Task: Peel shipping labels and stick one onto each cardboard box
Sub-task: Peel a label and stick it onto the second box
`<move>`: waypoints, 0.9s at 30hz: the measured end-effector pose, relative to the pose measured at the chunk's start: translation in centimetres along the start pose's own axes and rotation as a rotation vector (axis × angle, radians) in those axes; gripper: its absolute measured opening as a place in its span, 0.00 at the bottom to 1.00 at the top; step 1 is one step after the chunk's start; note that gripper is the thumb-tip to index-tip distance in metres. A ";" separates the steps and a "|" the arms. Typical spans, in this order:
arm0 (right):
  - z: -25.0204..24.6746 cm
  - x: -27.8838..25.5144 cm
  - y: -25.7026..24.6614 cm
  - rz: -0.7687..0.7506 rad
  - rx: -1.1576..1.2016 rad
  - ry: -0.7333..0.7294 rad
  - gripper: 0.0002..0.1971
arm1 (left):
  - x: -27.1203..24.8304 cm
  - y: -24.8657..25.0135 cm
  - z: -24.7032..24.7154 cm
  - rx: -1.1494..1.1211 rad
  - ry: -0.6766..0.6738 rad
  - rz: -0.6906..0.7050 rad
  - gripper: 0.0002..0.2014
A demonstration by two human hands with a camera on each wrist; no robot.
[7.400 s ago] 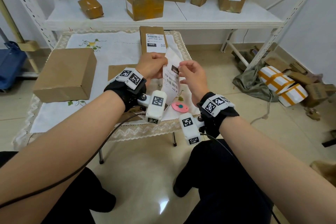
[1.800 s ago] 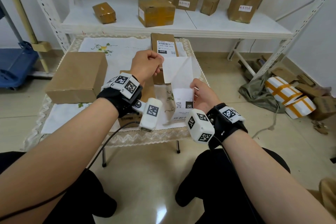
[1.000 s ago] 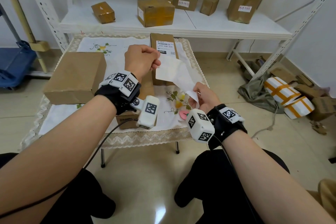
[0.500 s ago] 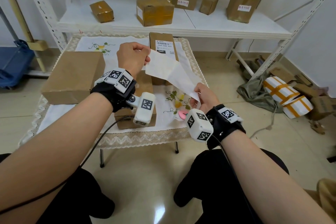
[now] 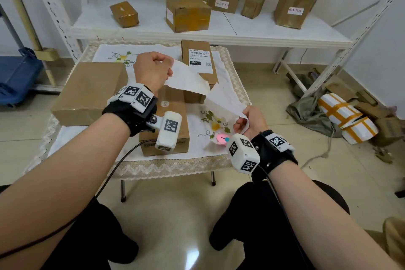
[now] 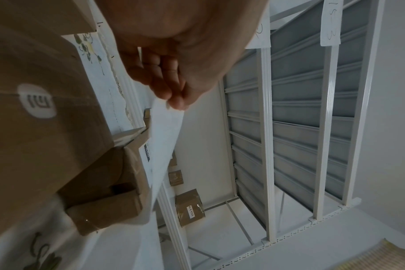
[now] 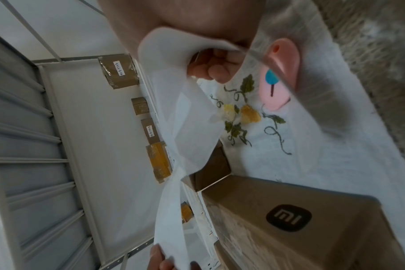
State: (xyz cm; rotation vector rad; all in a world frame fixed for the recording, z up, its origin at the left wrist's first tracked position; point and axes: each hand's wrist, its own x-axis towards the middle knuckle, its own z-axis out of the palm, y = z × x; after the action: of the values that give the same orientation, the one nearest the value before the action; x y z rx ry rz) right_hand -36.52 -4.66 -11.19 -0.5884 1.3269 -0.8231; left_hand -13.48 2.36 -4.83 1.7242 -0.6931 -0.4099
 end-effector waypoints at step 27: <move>2.4 -0.8 -1.5 -0.062 0.009 0.010 0.10 | -0.8 1.8 -1.2 -0.246 -0.194 0.324 0.05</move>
State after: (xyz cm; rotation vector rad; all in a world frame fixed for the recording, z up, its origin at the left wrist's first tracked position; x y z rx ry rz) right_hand -34.47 -5.12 -9.18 -0.6217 1.3191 -0.8832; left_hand -13.76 3.52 -2.88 1.3239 -1.0019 -0.4187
